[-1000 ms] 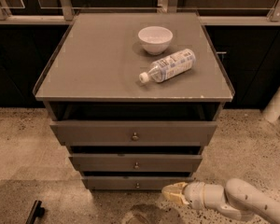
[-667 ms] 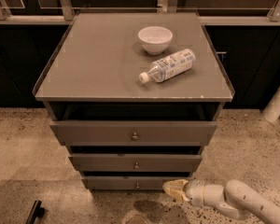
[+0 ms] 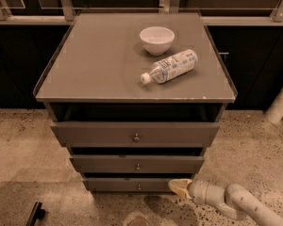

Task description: Open bottom drawer

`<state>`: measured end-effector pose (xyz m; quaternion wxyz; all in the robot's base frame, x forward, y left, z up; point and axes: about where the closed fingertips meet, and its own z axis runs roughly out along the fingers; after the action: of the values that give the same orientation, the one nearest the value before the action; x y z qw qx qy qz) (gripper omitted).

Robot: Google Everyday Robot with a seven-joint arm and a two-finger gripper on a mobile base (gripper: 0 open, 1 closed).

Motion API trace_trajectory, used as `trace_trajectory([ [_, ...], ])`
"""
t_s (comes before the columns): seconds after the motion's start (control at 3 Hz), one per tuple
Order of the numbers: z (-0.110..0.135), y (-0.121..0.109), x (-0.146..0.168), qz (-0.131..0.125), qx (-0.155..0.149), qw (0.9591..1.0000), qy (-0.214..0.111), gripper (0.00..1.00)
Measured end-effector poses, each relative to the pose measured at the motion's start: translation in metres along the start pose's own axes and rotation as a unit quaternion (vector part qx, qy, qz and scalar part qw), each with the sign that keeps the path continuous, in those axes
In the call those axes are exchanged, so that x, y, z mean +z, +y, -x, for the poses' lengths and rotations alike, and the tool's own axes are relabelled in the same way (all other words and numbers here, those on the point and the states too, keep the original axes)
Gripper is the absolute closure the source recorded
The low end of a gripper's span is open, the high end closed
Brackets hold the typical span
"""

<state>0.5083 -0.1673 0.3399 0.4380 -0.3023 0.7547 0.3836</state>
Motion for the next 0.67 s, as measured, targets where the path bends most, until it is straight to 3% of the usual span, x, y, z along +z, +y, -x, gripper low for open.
trace_trajectory([
  [0.33,0.0,0.0,0.0,0.0,0.0,1.0,0.0,1.0],
  [0.67,-0.014,-0.005,0.004,-0.029,0.017,0.9994,-0.001,1.0],
])
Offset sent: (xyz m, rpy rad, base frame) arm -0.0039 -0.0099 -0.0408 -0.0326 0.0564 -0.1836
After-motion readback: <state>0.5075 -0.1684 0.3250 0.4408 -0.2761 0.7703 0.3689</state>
